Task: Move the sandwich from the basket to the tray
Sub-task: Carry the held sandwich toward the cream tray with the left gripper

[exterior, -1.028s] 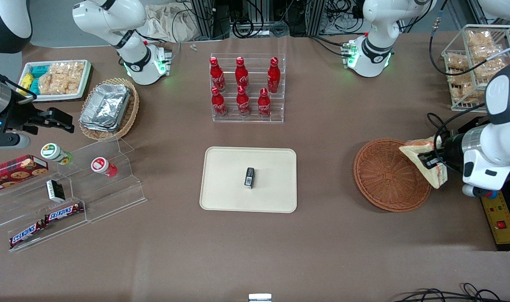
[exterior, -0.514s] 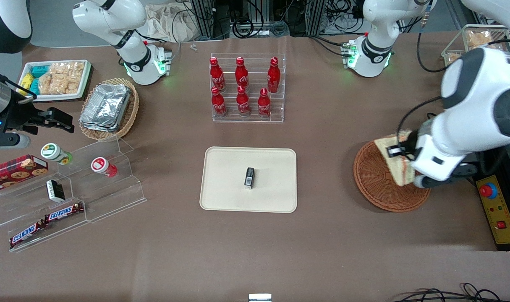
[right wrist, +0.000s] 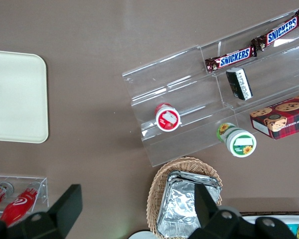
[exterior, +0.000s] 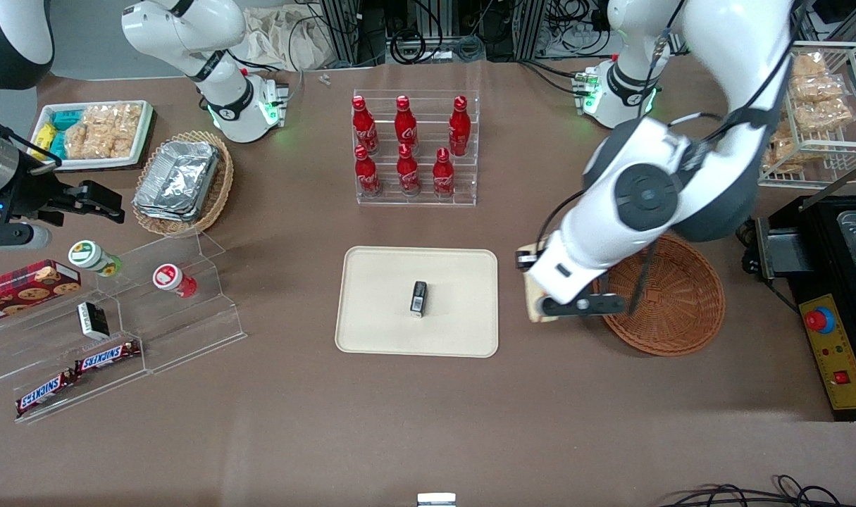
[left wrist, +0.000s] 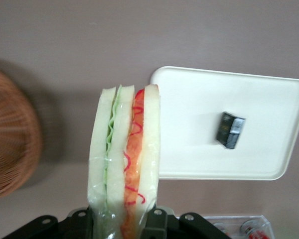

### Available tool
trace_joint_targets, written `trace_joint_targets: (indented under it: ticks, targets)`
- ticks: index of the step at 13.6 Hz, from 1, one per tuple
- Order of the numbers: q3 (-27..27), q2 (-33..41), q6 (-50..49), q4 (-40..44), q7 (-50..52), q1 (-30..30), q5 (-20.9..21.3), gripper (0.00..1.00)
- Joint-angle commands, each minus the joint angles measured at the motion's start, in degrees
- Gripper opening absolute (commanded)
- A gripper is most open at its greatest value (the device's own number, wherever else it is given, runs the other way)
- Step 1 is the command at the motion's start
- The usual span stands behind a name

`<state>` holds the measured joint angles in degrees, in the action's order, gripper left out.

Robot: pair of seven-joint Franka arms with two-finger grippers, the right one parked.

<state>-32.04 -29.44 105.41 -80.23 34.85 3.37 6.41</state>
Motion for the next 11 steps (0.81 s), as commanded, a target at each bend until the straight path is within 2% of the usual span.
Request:
trace_joint_targets:
  ticks: [1,4,6,10,11]
  targets:
    - [-0.04,-6.57,5.92,1.31,2.06,3.47,3.68,0.35]
    - [-0.04,-12.63,12.00,1.31,8.46,7.17,10.36,0.34]
    - [-0.04,-16.16,12.80,1.31,9.54,7.88,13.27,0.34]
    - [0.04,-18.54,12.63,0.00,9.27,8.41,13.63,0.36]
    - [0.04,-18.46,12.54,-0.80,9.27,8.41,13.63,0.39]
